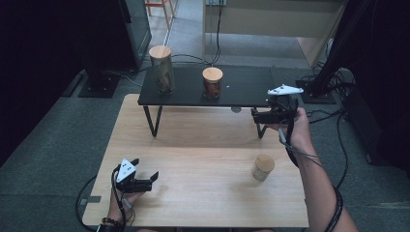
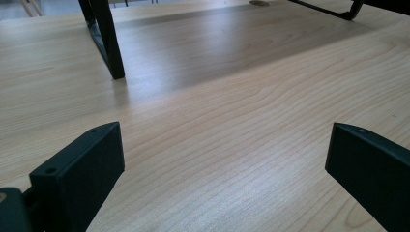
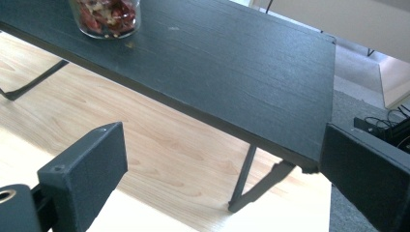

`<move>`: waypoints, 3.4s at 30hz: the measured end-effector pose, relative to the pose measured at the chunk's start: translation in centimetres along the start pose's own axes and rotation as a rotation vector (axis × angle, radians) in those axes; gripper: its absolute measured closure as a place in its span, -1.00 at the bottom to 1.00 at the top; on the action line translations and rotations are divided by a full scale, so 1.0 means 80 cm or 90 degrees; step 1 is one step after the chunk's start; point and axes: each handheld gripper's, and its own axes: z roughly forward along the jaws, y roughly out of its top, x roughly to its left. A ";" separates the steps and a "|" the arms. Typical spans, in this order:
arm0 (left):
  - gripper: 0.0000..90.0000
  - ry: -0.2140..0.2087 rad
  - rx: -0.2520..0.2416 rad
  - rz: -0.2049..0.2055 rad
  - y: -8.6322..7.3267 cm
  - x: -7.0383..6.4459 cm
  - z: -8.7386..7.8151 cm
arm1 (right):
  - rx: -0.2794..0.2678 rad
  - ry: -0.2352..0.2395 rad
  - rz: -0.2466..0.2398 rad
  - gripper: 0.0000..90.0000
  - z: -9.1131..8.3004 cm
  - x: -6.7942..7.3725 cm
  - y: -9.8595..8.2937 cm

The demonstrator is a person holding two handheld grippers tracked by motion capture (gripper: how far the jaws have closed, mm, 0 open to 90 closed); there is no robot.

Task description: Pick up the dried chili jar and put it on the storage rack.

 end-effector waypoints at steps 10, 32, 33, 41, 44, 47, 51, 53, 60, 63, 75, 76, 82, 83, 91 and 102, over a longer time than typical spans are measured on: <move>-0.99 0.001 0.000 0.001 0.000 -0.001 0.000 | 0.005 -0.007 0.002 -0.93 -0.005 -0.006 -0.018; -0.99 0.005 0.004 0.003 0.001 -0.002 0.000 | 0.027 -0.011 -0.007 -0.93 -0.007 -0.008 -0.053; -0.99 0.005 0.004 0.003 0.001 -0.002 0.000 | 0.028 -0.011 -0.006 -0.93 -0.007 -0.008 -0.054; -0.99 0.004 0.004 0.003 0.001 -0.002 0.000 | 0.030 -0.005 -0.007 -0.93 -0.008 -0.008 -0.068; -0.99 0.005 0.005 0.003 0.001 -0.002 0.000 | 0.035 -0.004 -0.006 -0.93 -0.008 -0.008 -0.075; -0.99 0.006 0.006 0.005 0.002 -0.003 0.000 | 0.038 -0.004 -0.007 -0.93 -0.009 -0.008 -0.080; -0.99 0.006 0.007 0.006 0.002 -0.003 0.001 | 0.037 -0.001 -0.007 -0.93 -0.011 -0.007 -0.088; -0.99 0.006 0.007 0.007 0.002 -0.003 0.001 | 0.038 0.000 -0.008 -0.93 -0.012 -0.007 -0.093; -0.99 0.008 0.008 0.007 0.002 -0.004 0.001 | 0.044 0.002 0.001 -0.93 -0.012 -0.010 -0.109; -0.99 0.009 0.007 0.006 0.002 -0.004 0.001 | 0.044 0.002 0.004 -0.93 -0.013 -0.011 -0.115; -0.99 0.010 0.009 0.008 0.002 -0.005 0.001 | 0.047 0.012 0.010 -0.92 -0.013 -0.010 -0.136; -0.99 0.010 0.009 0.008 0.002 -0.005 0.001 | 0.048 0.012 0.008 -0.92 -0.014 -0.008 -0.137; -0.99 0.011 0.008 0.009 0.002 -0.005 0.001 | 0.050 0.018 0.005 -0.92 -0.014 -0.003 -0.145; -0.99 0.011 0.008 0.009 0.002 -0.005 0.001 | 0.051 0.018 0.006 -0.92 -0.014 -0.003 -0.147; -1.00 0.013 0.008 0.002 0.002 -0.004 0.001 | 0.052 0.028 0.012 -0.92 -0.013 0.001 -0.155; -1.00 0.012 0.008 0.003 0.002 -0.004 0.000 | 0.063 0.043 0.021 -0.91 -0.008 0.007 -0.175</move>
